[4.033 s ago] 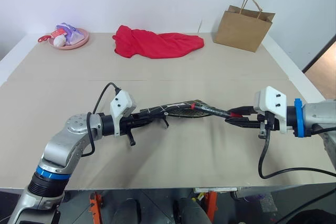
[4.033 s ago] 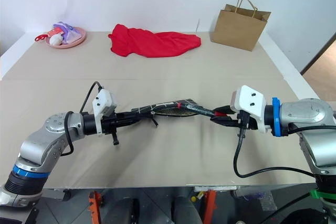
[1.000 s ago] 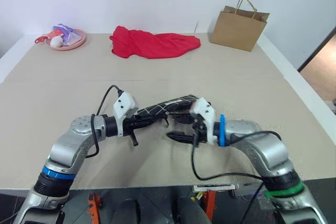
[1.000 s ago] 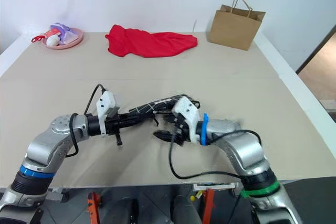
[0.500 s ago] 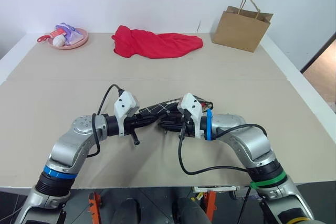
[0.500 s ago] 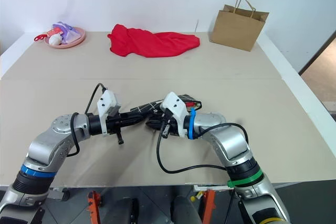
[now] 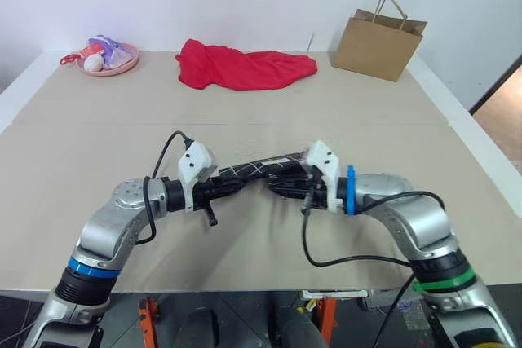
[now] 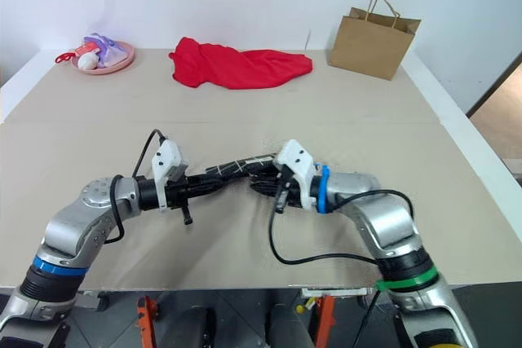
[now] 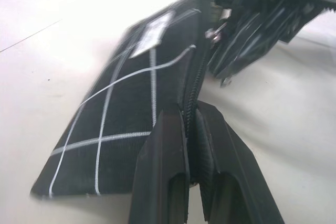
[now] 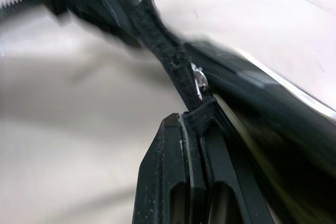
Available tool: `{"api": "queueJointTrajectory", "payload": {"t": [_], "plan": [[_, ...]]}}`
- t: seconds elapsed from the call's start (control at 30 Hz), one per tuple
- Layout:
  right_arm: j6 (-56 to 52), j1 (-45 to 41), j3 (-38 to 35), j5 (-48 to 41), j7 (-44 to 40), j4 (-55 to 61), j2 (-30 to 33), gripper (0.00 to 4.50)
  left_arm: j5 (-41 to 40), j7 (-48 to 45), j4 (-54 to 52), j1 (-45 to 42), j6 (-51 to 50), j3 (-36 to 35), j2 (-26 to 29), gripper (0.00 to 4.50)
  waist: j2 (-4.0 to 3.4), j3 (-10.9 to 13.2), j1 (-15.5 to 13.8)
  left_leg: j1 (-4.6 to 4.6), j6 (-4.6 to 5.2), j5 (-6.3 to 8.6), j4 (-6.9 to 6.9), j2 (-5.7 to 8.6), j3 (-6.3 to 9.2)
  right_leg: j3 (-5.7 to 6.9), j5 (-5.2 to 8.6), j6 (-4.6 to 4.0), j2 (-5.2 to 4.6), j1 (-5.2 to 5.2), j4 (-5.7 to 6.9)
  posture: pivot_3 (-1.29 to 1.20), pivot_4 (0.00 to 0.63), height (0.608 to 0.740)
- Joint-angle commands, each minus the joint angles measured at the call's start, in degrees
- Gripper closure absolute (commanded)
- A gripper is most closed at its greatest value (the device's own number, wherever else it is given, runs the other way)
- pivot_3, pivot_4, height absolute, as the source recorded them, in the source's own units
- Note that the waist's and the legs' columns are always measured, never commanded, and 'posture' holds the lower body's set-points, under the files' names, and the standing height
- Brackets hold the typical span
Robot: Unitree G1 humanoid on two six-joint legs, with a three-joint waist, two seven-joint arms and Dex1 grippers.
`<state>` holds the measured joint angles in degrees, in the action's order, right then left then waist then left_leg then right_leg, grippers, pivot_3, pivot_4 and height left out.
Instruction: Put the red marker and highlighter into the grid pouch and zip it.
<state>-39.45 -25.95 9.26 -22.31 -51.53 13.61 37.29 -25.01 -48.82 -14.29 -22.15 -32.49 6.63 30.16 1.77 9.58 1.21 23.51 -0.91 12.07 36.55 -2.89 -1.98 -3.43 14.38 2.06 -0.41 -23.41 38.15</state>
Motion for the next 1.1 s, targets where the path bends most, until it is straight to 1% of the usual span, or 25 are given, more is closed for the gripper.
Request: {"api": "queueJointTrajectory", "payload": {"t": [0.03, 0.13, 0.23, 0.37, 0.5, 0.6, 0.73, 0.83, 0.9, 1.0, 1.1], "plan": [[3.4, 1.8, -8.5, 1.2, -1.1, -3.0, 6.6, 4.41, -0.3, 0.4, -1.9, 0.0, 0.4, -1.5, 0.5, 4.5, 0.01, 0.0, 0.1, 0.0, 0.0, 0.0, 0.0, -0.01, -0.02, -0.02, 0.0, 0.0, 0.01, 0.0, -0.01, 0.0, 0.15, 0.74], [4.7, 3.2, -10.7, 0.5, -2.1, -4.2, 9.1, 4.41, -0.5, 0.6, -2.0, 0.2, 0.4, -1.3, 0.7, 4.5, 0.01, 0.0, 0.4, -0.07, 0.0, 0.0, -0.01, -0.07, -0.05, -0.08, 0.02, 0.05, 0.11, -0.01, 0.0, 0.0, 0.15, 0.74], [5.6, 3.6, -11.8, 0.1, -1.7, -5.4, 10.0, 4.41, -0.7, 0.6, -2.1, 0.4, 0.5, -1.3, 1.0, 4.5, 0.01, 0.0, 0.4, -0.09, 0.01, 0.0, -0.02, -0.1, 0.03, -0.04, 0.02, 0.03, 0.17, 0.0, 0.01, 0.0, 0.15, 0.74], [5.8, 3.6, -9.8, -1.1, -2.2, -3.6, 9.3, 4.41, -1.0, 0.6, -1.9, 0.3, 0.6, -1.3, 1.3, 4.5, 0.01, 0.0, 0.4, -0.1, 0.0, 0.0, -0.01, -0.09, 0.0, -0.08, 0.01, 0.03, 0.17, 0.01, 0.01, 0.0, 0.15, 0.74], [4.9, 2.2, -5.5, -1.7, -1.8, -1.5, 6.0, 4.41, -1.0, 0.7, -1.7, -0.4, 0.5, -1.0, 1.1, 4.5, 0.01, 0.0, 0.3, -0.08, 0.0, 0.0, -0.01, -0.08, -0.01, -0.08, 0.02, 0.04, 0.15, 0.01, 0.0, 0.0, 0.15, 0.74], [4.4, -1.9, -0.4, -2.1, -1.9, 0.0, 1.1, 4.41, -1.1, 0.6, -1.6, -0.6, 0.4, -0.8, 0.9, 4.5, 0.01, 0.0, 0.3, -0.08, 0.0, 0.0, -0.01, -0.09, -0.02, -0.08, 0.02, 0.04, 0.15, 0.0, 0.0, 0.0, 0.15, 0.74], [3.6, -5.3, 3.1, -2.9, -3.0, 0.6, -3.0, 4.41, -1.2, 0.7, -1.4, -0.8, 0.5, -0.6, 1.0, 4.5, 0.01, 0.0, 0.9, -0.12, 0.0, 0.0, -0.01, -0.14, -0.02, -0.1, -0.01, 0.0, 0.22, -0.01, 0.01, 0.0, 0.15, 0.74], [1.5, -7.5, 4.3, -5.8, -3.3, 0.8, -7.3, 4.41, -1.1, 0.9, -1.4, -0.8, 0.5, -0.6, 0.8, 4.5, 0.01, 0.0, 0.7, -0.11, 0.01, -0.01, -0.01, -0.15, 0.08, -0.01, -0.02, -0.01, 0.24, 0.01, 0.01, 0.0, 0.15, 0.74], [0.5, -8.0, 5.4, -6.0, -3.5, 0.7, -9.5, 4.41, -1.2, 1.1, -1.8, -0.6, 0.3, -0.7, 0.7, 4.5, 0.01, 0.0, 0.6, -0.05, 0.0, 0.0, -0.02, -0.14, 0.07, -0.02, 0.0, -0.01, 0.2, -0.01, 0.01, 0.0, 0.15, 0.74], [-0.1, -8.1, 6.4, -5.4, -3.8, 0.8, -10.2, 4.41, -1.3, 1.4, -2.4, -0.2, 0.1, -0.9, 0.7, 4.5, 0.02, 0.0, 0.6, -0.02, 0.0, 0.0, -0.02, -0.13, 0.07, 0.02, 0.01, -0.04, 0.16, -0.01, 0.0, 0.0, 0.15, 0.74], [-0.9, -8.2, 5.7, -5.7, -4.3, 1.9, -9.3, 4.41, -1.3, 1.6, -2.5, -0.1, 0.0, -0.9, 0.6, 4.5, 0.01, 0.0, 0.6, -0.01, 0.0, 0.0, -0.02, -0.12, 0.08, 0.03, 0.01, -0.04, 0.16, -0.02, 0.0, 0.0, 0.15, 0.74]]}}
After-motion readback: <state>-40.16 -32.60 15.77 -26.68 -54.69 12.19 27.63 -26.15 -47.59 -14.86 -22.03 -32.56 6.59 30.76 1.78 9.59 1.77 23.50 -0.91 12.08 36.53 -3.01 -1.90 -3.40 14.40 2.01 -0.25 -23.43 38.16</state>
